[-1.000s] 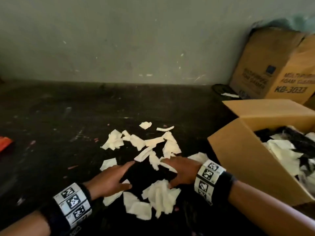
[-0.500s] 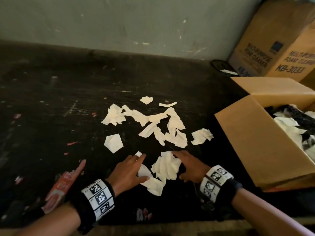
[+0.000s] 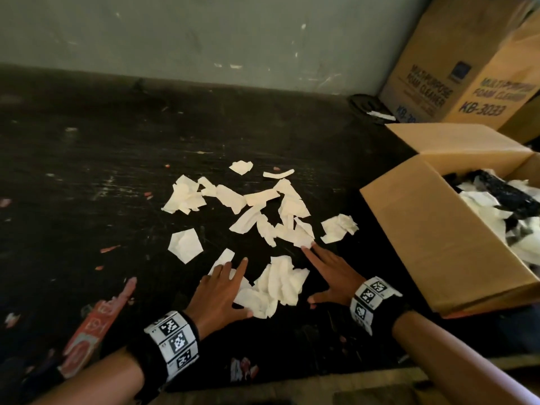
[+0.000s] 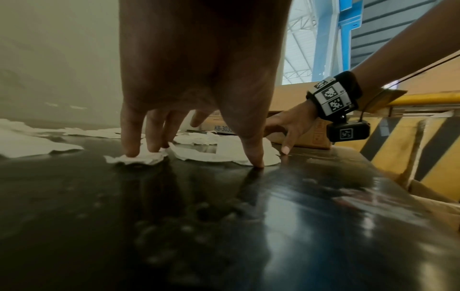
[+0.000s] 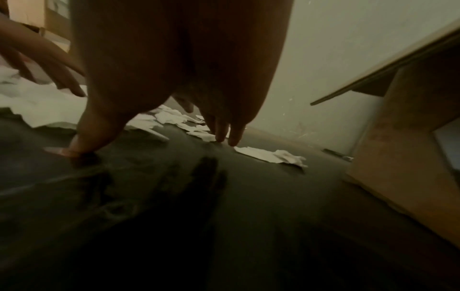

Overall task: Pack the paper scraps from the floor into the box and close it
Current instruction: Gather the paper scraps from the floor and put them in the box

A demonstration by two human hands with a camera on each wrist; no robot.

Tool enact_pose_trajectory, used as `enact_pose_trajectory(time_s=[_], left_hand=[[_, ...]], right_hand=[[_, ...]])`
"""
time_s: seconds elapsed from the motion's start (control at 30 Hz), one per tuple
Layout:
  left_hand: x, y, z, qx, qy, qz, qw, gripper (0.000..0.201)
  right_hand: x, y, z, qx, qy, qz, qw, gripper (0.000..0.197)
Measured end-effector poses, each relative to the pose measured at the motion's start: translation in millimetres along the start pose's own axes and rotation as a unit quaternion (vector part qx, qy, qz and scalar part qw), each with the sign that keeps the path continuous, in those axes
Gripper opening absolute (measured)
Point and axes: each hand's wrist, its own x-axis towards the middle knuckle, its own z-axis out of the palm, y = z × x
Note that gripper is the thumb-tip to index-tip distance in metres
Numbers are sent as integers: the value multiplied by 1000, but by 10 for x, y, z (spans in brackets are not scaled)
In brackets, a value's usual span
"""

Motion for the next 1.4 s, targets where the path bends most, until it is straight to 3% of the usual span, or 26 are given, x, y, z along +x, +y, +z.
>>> enact_pose_trajectory(time_s=[0.2, 0.33, 0.47, 0.53, 0.6, 0.7, 0.83, 0.97, 1.07, 1.2, 1.4], left_hand=[[106, -195, -117, -61, 17, -22, 998, 104], [138, -339, -208, -56, 55, -48, 996, 115], [182, -506, -238, -50, 5, -127, 991, 131], [212, -530, -240, -92, -17, -135, 986, 133], [256, -498, -239, -129, -21, -122, 984, 132], [337, -378, -302, -183, -23, -97, 978, 127], [427, -308, -431, -206, -39, -41, 977, 120], [583, -530, -641, -186, 96, -35, 977, 102], [896, -898, -796, -144, 144, -108, 973, 97], [1302, -1306, -896, -140, 107, -213, 961, 96], [1492, -1307, -844, -203, 47, -192, 959, 97]], right_hand=[[430, -302, 36, -14, 64, -9, 998, 106], [649, -272, -199, 17, 98, 14, 995, 106], [784, 101, -497, 92, 107, 166, 976, 108], [864, 268, -537, 120, 77, 245, 959, 105], [949, 307, -504, 125, 31, 268, 955, 100], [1050, 129, -429, 139, 21, 210, 967, 91], [1108, -146, -514, 177, 22, 54, 982, 83], [1347, -32, -859, 140, 113, -6, 984, 68], [1736, 171, -1077, 126, 113, -3, 986, 58], [2370, 172, -1293, 111, 90, -53, 988, 54], [3200, -293, -1491, 47, 59, -131, 989, 54]])
